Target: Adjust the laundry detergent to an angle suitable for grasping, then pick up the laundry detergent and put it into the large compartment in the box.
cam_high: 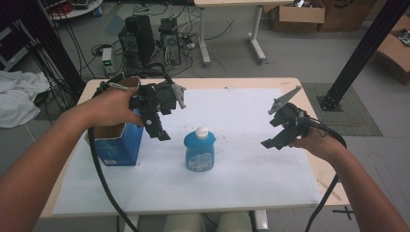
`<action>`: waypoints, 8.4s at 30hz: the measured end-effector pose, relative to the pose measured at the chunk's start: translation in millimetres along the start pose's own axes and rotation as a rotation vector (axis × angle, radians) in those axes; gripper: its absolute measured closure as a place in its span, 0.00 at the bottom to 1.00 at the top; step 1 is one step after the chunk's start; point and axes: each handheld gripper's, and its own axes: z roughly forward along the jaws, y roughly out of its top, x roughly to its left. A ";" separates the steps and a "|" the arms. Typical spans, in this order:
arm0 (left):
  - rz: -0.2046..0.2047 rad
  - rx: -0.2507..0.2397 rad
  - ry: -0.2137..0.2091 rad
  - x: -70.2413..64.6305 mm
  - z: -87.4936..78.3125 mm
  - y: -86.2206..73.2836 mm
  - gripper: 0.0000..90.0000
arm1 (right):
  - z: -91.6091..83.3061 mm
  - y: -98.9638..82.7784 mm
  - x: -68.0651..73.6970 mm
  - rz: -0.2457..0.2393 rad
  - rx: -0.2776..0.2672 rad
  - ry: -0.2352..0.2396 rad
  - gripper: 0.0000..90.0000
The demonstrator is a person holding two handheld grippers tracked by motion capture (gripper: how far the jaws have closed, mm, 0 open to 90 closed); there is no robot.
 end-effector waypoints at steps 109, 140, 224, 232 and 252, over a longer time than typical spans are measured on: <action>0.034 -0.015 -0.039 1.4 60.5 70.5 0.21 | 8.9 1.1 -0.7 -0.032 0.042 0.023 0.18; 0.025 0.019 -0.061 3.1 101.2 73.8 0.22 | 9.2 -4.3 -2.8 -0.025 0.036 0.027 0.18; -0.195 -0.015 -0.001 12.8 28.5 57.2 0.42 | 8.2 -6.1 0.9 -0.030 0.029 0.045 0.18; -0.312 -0.028 0.045 17.4 -12.1 54.9 0.42 | 8.9 -3.9 1.0 -0.039 0.031 0.048 0.18; -0.673 -0.059 0.147 36.0 -88.2 30.8 0.42 | 7.9 3.0 1.1 -0.070 0.034 0.052 0.19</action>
